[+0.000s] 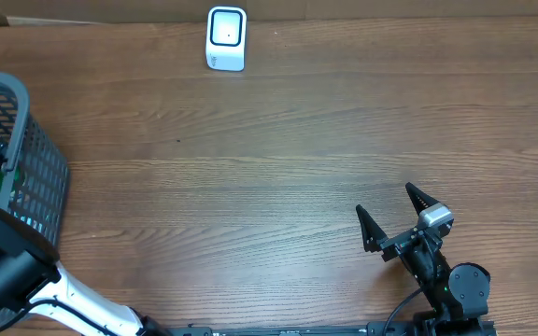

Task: Scan the item barcode
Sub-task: 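Lower the left gripper into the basket and grasp the green-lidded jar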

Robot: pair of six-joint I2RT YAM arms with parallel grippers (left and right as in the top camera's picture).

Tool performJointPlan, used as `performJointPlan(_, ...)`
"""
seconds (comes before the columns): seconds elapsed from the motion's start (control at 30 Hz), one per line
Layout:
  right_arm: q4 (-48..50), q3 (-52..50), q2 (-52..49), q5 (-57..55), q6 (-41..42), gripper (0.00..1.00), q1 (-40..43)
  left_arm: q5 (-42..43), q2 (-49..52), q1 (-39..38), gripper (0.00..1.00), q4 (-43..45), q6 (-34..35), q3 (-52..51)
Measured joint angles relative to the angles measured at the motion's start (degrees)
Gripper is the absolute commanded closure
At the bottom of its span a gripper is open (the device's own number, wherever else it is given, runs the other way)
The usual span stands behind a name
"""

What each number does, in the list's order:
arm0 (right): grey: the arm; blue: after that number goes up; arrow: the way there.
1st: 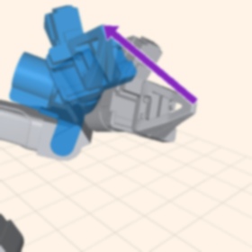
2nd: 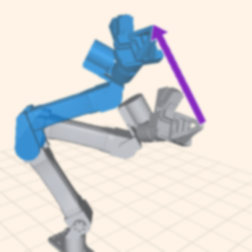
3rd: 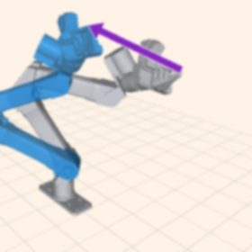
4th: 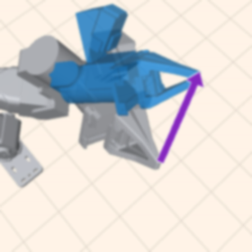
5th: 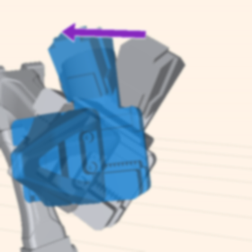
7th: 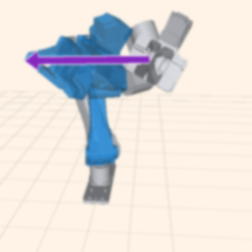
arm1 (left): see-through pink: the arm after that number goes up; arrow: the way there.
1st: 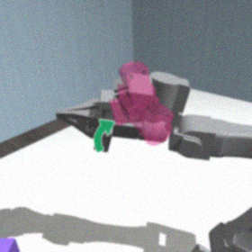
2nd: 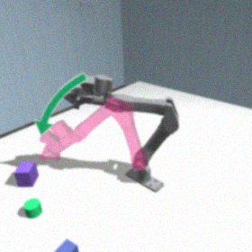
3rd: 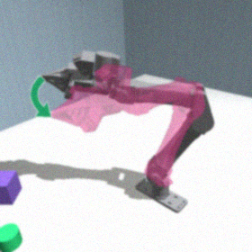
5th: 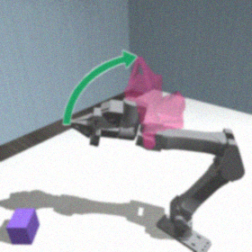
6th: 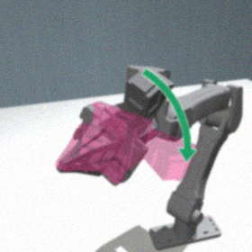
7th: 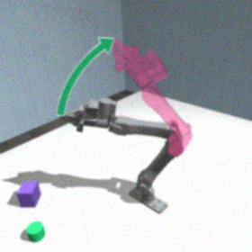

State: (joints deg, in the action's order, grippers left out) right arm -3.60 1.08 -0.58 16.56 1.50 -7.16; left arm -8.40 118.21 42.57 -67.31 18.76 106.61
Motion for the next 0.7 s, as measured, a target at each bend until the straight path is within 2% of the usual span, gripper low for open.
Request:
performJointPlan(0.27,0.0,0.0,0.0,0.0,0.0,0.00,0.0,0.3,0.4,-2.8,0.04,1.4,-2.7,0.0)
performJointPlan(0.7,0.0,0.0,0.0,0.0,0.0,0.00,0.0,0.8,1.0,-3.2,0.04,1.3,-2.9,0.0)
